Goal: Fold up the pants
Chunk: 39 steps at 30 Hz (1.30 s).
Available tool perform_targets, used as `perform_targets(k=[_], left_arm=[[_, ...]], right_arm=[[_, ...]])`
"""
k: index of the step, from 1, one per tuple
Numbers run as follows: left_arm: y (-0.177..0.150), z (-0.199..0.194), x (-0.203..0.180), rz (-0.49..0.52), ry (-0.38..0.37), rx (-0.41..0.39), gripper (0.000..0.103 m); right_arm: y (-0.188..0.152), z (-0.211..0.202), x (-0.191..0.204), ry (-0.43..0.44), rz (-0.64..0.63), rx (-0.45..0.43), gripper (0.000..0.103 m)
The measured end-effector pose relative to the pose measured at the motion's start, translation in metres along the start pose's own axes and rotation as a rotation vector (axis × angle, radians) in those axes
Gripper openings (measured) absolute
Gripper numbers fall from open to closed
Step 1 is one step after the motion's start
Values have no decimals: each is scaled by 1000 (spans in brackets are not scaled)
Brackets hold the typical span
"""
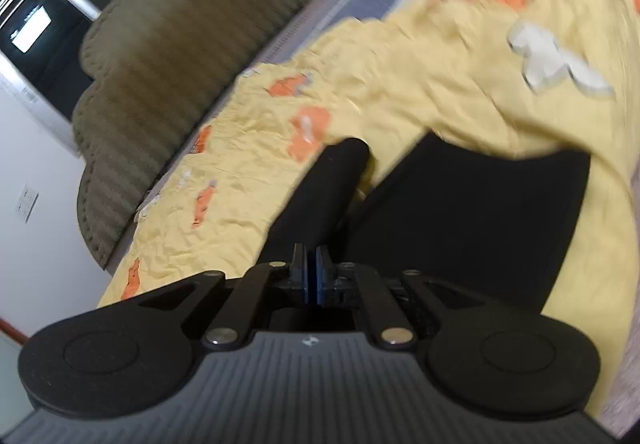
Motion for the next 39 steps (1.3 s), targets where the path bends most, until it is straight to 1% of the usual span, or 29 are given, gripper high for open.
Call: perform_targets(k=[2,3,5,6,7,8,9,10,11,12,13,14,15,16,17,18,19,20,21,22,23,25,26,27,28,31,33,36,39], left_arm=[[0,0,1,-6,-2,0,9],[0,0,1,-8,-2,0,9],[0,0,1,-4,-2,-1,9],[0,0,1,-2,-2,-2,9],[0,0,1,0,-3,-2,9],[0,0,1,1,-3,-2,9],[0,0,1,2,-4,-2,9],[0,0,0,4,-4,-3,9],[0,0,0,5,-3,-4,9],[0,0,0,7,-2,-5,9],[0,0,0,8,-2,-7,9],[0,0,0,10,0,-9,9],[0,1,0,11,1,-10,9],[0,1,-1,12,1,-10,9],[0,1,0,12,0,-10,9],[0,1,0,10,-2,-10,9],[0,1,0,7,-3,-10,9],[0,0,0,5,-5,-10,9],[0,0,0,5,-6,-10,9],[0,0,0,8,-5,-12,9],[0,1,1,9,-6,-13,10],[-1,1,1,3,-10,-16,10],[-1,2,1,0,-11,-18,10],[-1,2,1,-2,-12,-20,10],[-1,2,2,-2,-13,-21,10],[0,3,2,0,-12,-22,10],[-1,3,1,2,-8,-21,10],[0,3,1,3,-6,-20,10],[0,3,1,9,-6,-20,10]], right_arm=[[4,-5,13,-37,-85,3,5],[8,-8,13,-68,-98,-6,5],[12,-9,8,-85,-52,-7,9],[11,-5,4,-86,-21,13,12],[8,1,-1,-96,13,39,27],[3,8,-5,-103,41,66,37],[-4,13,-8,-99,51,78,42],[-6,17,-6,-95,47,71,23],[-6,19,-2,-101,28,62,11],[-3,20,5,-125,-23,49,7],[1,20,18,-151,-120,33,7],[4,24,35,-187,-256,36,7],[3,29,54,-228,-414,58,9],[-3,39,75,-259,-601,113,16],[-15,50,93,-241,-748,196,22],[-27,58,110,-163,-812,253,32],[-28,58,124,-78,-803,242,32],[-22,54,134,-5,-761,204,32],[-10,48,138,49,-691,151,32],[4,43,133,64,-599,99,32],[17,38,120,48,-493,60,32],[33,30,84,-38,-339,15,32],[37,24,65,-89,-296,-5,32],[38,19,51,-119,-276,-15,32],[37,14,38,-131,-251,-19,32],[27,7,5,-125,-153,-11,32],[26,9,-10,-104,-80,-9,32],[24,25,-21,-50,40,-8,32],[25,51,-34,-41,146,-5,32]])
Point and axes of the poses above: each gripper's, at about its wrist camera, not at the fingertips, and z roughly the way its jaws point, x to its left, y to its top, the point moved 10 cm from there along z, roughly the way its jaws point, and after that the axes turned 13 degrees about y, right-handed, at the moved point
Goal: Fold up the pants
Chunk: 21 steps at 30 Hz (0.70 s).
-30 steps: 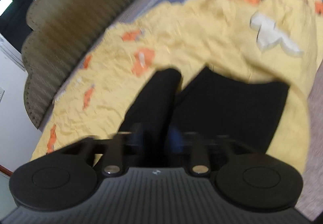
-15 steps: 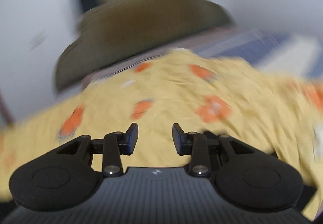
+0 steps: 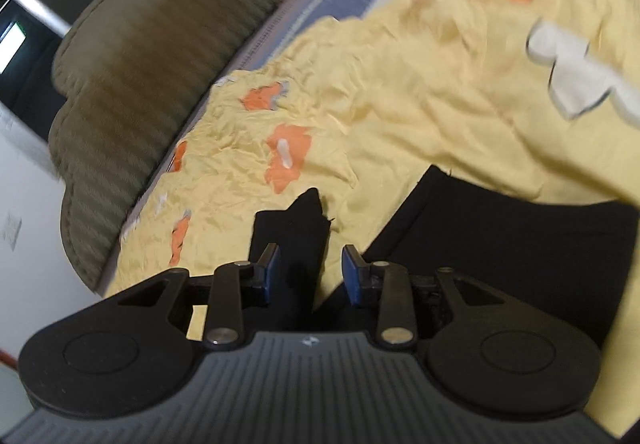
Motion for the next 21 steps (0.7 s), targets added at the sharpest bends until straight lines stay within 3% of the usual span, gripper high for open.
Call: perform_targets(k=[3,4,5,9,15,21], left_arm=[[0,0,-1,8,2,-3,10],[0,0,-1,10,3,-3,10],[0,0,-1,10,3,-3,10],[0,0,-1,6,4,-1,10],[1,0,-1,0,9,1,10],[1,-1,-2,16,19,-1,10]], right_arm=[[-2,17,-8,26,74,14,27],[-1,19,-9,19,71,14,13],[-1,20,-10,9,70,15,8],[8,-2,1,3,13,-42,6],[37,-73,21,-22,-144,-159,5],[39,-129,-10,-112,-185,-176,5]])
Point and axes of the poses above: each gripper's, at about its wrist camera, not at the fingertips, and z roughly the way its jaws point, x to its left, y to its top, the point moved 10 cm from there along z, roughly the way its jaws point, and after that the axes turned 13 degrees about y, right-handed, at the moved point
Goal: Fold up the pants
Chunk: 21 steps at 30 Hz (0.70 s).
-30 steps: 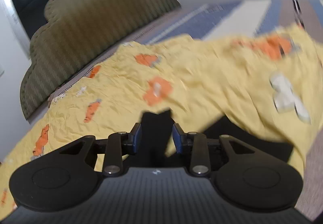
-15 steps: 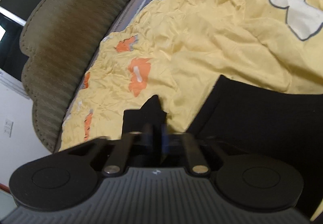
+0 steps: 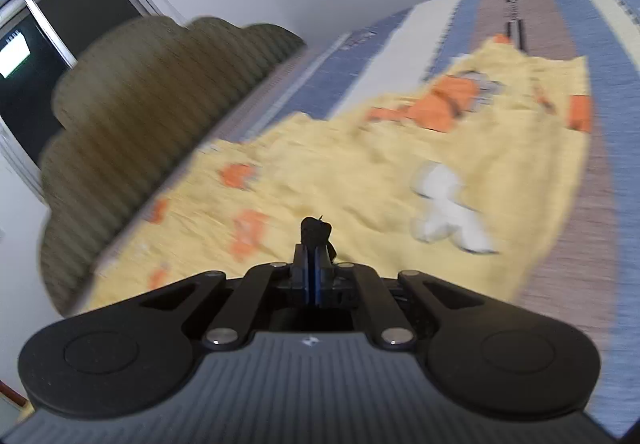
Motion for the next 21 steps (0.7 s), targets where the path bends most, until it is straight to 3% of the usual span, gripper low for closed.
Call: perform_targets(k=[3,6,11,14,18,21], left_arm=[[0,-1,-1,13,2,2,10],[1,-1,-1,15,-1,7,10],[2,-3,1,3,5,14,10],[4,-7,3,-9,9,10,13],[9,-16,5,-3,39,-16,28],[18,-24,6,-3,56,-52,29]], right_arm=[[-20,-9,-31,-60,55,29,5],[-31,-19,-47,-65,106,12,5],[-29,-26,-42,-91,36,2,4],[-34,-23,-49,-98,72,15,12],[-33,-37,-55,-47,185,-39,27],[-39,-36,-60,-9,247,-21,27]])
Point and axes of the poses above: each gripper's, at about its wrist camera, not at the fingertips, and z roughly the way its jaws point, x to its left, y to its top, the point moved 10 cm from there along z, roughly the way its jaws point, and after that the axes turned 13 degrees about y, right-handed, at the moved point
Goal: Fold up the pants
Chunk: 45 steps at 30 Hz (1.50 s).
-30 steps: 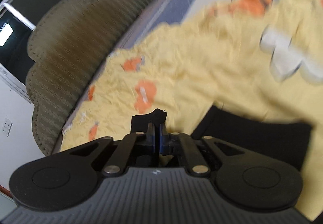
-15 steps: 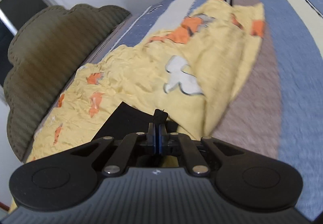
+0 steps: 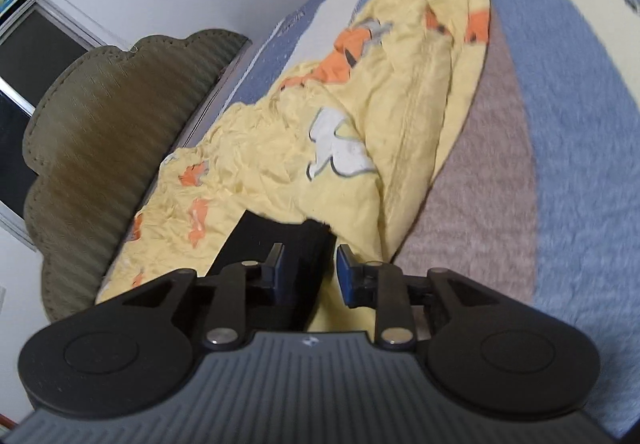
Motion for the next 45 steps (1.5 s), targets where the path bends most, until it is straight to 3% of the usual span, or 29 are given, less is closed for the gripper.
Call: perform_targets(k=[11,12,13,20,24,25,27,28,32,38,42,45], left_arm=[[5,-1,3,-33,17,28,30],[5,0,4,-40,19,35,30],[4,3,6,-52,19,48,30],[4,16,17,-139,6,129,30],[40,21,5,-99,-14,71,30],[49,22,-2,-86,-31,61,32],[62,22,-17,-65,-53,40,61],[67,21,-21,-60,-51,21,66],[68,13,-18,-59,22,-33,70],[37,22,22,-123,118,75,70],[16,22,52,-182,174,137,70],[5,20,68,-199,214,157,70]], right_arm=[[-5,34,-8,60,91,15,27],[-5,35,-8,60,88,14,18],[-4,35,-6,53,69,12,9],[0,19,37,58,-148,-10,7],[-1,12,74,67,-293,-20,7],[-1,10,82,72,-314,-24,7],[-1,7,92,87,-323,-34,7],[0,6,98,93,-325,-34,7],[-11,0,129,131,-418,-17,7],[-80,-16,203,218,-774,56,7],[-166,-31,243,346,-1021,139,7],[-240,-45,256,458,-1161,255,7]])
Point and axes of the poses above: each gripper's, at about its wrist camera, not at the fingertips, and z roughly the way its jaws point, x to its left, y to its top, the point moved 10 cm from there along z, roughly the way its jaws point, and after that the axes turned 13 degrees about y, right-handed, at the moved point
